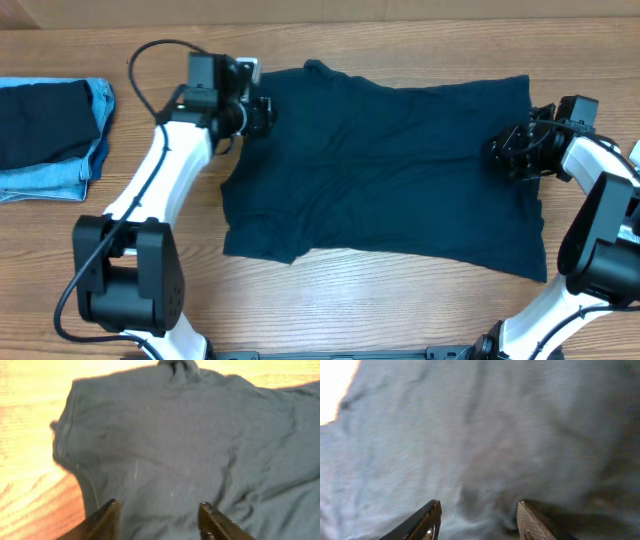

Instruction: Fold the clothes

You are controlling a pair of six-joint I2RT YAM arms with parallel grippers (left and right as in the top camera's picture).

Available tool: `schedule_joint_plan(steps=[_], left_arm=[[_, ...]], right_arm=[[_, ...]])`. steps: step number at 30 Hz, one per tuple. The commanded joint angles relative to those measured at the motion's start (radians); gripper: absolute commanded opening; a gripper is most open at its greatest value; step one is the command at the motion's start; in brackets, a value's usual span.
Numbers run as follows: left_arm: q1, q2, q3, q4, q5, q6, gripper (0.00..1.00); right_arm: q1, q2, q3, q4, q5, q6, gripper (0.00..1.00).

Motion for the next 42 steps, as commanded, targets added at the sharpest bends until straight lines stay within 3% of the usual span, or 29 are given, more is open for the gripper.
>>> schedule_joint_plan(steps=[1, 6, 13, 17, 24, 33, 37, 39, 42], left_arm=[[-0.028, 0.082, 0.015, 0.073, -0.135, -0.052, 0.49], [-0.028, 0.18, 0.015, 0.164, -0.132, -0.105, 0.37], [-0.028, 0.274, 0.015, 0.215, -0.117, -0.119, 0.34], [-0.023, 0.285, 0.015, 0.228, -0.242, -0.126, 0.22], [0.028, 0.285, 0.015, 0.233, -0.296, -0.126, 0.15], [0.103, 0.285, 0.015, 0.234, -0.351, -0.126, 0.13], [0.127, 0.285, 0.029, 0.238, -0.204, -0.109, 0.12], [0.123, 0.283, 0.05, 0.235, -0.131, -0.081, 0.15], [0.117, 0.269, 0.099, 0.221, -0.048, -0.076, 0.29]], right_arm=[[0.006, -0.158, 0.013, -0.001, -0.11, -0.007, 0.53], [0.006, -0.301, 0.013, -0.049, -0.167, 0.001, 0.53], [0.006, -0.466, 0.013, -0.113, -0.171, 0.0, 0.55], [0.006, -0.552, 0.013, -0.142, -0.168, 0.0, 0.55], [0.006, -0.586, 0.013, -0.174, -0.169, 0.0, 0.56], [0.006, -0.588, 0.013, -0.224, -0.168, -0.005, 0.55], [0.006, -0.588, 0.013, -0.232, -0.168, -0.008, 0.54], [0.006, -0.588, 0.013, -0.232, -0.168, -0.008, 0.54], [0.006, -0.588, 0.013, -0.232, -0.168, -0.008, 0.54]])
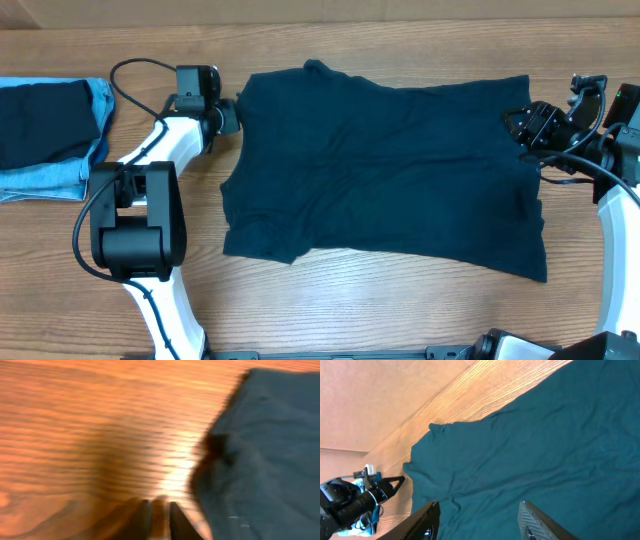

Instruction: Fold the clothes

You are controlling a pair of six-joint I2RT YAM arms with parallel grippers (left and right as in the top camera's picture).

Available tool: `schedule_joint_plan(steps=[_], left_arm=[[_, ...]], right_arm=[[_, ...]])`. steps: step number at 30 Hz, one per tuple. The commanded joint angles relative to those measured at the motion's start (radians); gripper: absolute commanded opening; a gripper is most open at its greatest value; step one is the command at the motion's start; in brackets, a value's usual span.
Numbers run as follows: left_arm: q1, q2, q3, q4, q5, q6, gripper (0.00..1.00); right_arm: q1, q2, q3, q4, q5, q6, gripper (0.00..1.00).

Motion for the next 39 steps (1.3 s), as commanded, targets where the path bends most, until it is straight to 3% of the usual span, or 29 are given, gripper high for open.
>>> schedule_joint_plan(steps=[1, 4, 11, 15, 22, 27, 34, 39], left_arm=[[-0.015, -0.015, 0.1, -0.018, 0.162, 0.025, 0.33], [-0.02, -0.032, 0.178, -0.088, 0.211, 0.024, 0.42], [-0.095, 0.003, 0.219, -0.127, 0.182, 0.025, 0.47], [-0.136, 0.069, 0.219, -0.115, 0.175, 0.025, 0.4], [-0.16, 0.156, 0.219, -0.096, 0.167, 0.025, 0.16], [-0.159, 0.182, 0.219, -0.097, 0.117, 0.025, 0.04], [-0.148, 0.2, 0.219, -0.149, -0.074, 0.026, 0.04], [-0.066, 0.202, 0.219, -0.175, -0.084, 0.025, 0.04]], right_arm=[[0.005, -0.025, 0.014, 0.002, -0.006, -0.008, 0.54], [0.005, -0.025, 0.014, 0.002, -0.006, -0.008, 0.54], [0.005, -0.025, 0.014, 0.002, -0.005, -0.008, 0.55], [0.004, -0.025, 0.014, 0.002, -0.006, -0.008, 0.55], [0.005, -0.025, 0.014, -0.011, -0.006, -0.008, 0.55], [0.004, -0.025, 0.014, -0.027, -0.006, -0.008, 0.55], [0.005, -0.025, 0.014, -0.029, -0.006, -0.008, 0.54], [0.005, -0.025, 0.014, -0.033, -0.006, -0.008, 0.54]])
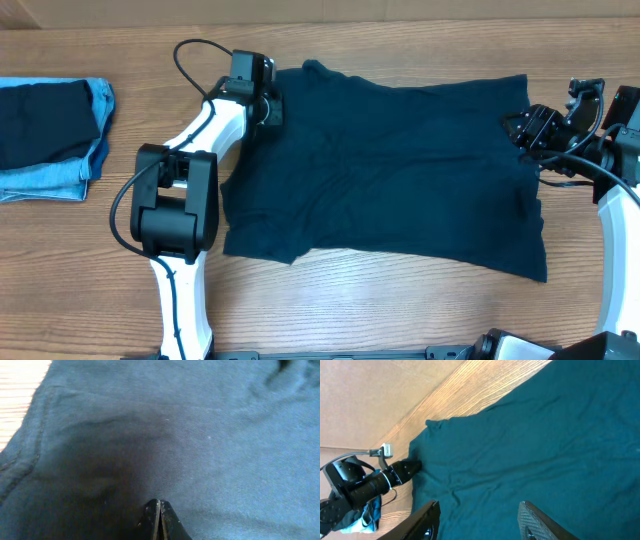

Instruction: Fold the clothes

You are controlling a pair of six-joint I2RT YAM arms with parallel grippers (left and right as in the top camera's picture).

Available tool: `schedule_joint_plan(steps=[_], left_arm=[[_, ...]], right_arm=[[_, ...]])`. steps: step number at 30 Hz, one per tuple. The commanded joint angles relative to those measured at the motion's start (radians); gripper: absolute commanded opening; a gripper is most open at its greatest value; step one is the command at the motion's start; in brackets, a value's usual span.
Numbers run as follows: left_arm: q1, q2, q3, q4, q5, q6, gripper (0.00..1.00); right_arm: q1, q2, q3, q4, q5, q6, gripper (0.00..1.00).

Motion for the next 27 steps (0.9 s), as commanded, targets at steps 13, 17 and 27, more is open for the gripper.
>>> schedule_joint_plan(steps=[13, 17, 27], left_arm=[[0.164, 0.046, 0.092, -0.061, 0.009, 0.055, 0.25], [0.157, 0.046, 0.223, -0.141, 0.01, 0.064, 0.31], [0.151, 0.019, 0.612, -0.703, 0.182, 0.137, 0.42]], right_arm=[[0.005, -0.025, 0.014, -0.021, 0.028, -0.053, 0.55], [0.005, -0.025, 0.014, -0.043, 0.049, -0.061, 0.57], [0.005, -0.004, 0.013, -0.193, 0.181, -0.048, 0.63]])
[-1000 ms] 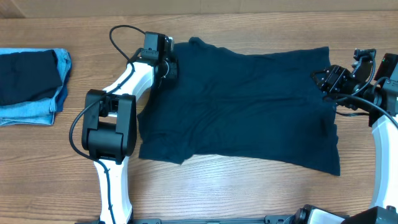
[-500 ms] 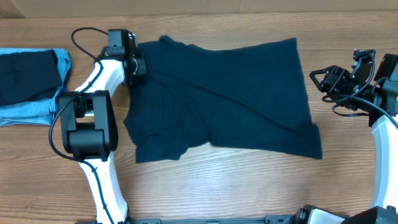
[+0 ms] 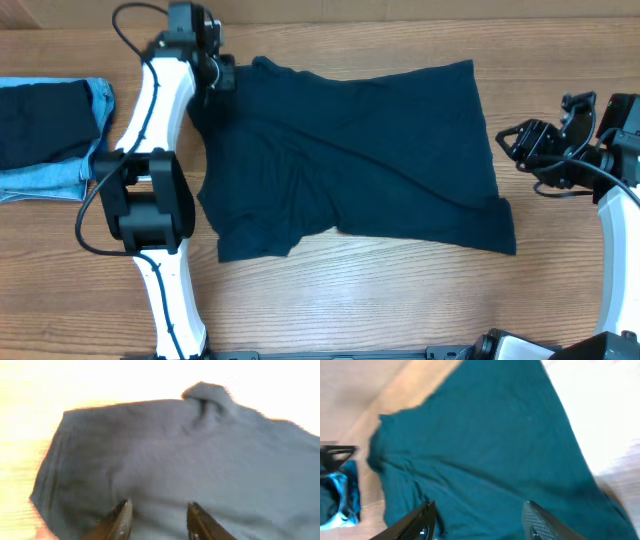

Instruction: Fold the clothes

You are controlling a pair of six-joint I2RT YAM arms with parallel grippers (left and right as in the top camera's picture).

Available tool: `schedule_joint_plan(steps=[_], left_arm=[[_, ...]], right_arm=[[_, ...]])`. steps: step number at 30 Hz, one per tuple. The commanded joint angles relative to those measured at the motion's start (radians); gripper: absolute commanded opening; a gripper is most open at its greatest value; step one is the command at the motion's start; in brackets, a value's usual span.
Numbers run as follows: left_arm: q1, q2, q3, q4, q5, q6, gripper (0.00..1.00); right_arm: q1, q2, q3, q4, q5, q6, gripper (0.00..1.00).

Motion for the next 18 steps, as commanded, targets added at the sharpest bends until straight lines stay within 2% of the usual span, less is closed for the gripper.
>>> schedule_joint_plan(steps=[1, 4, 8, 15, 18], left_arm=[[-0.013, -0.029, 0.159, -0.223, 0.108, 0.059, 0.4], [-0.048, -0.05, 0.22, -0.406, 0.1, 0.093, 0.35], [-0.123, -0.08, 0.222, -0.555, 0.034, 0.113, 0.27], [-0.282, -0.099, 0.221, -0.705, -0.128, 0.027, 0.19], [-0.32, -0.113, 0.221, -0.746, -0.143, -0.015, 0.17]], right_arm=[[0.005, 0.0, 0.013, -0.038, 0.082, 0.005, 0.64], [0.005, 0.014, 0.013, -0.063, 0.082, 0.032, 0.64], [0.005, 0.017, 0.013, -0.076, 0.082, 0.055, 0.64], [0.005, 0.017, 0.013, -0.116, 0.09, 0.055, 0.64], [0.005, 0.017, 0.013, -0.148, 0.098, 0.054, 0.64]])
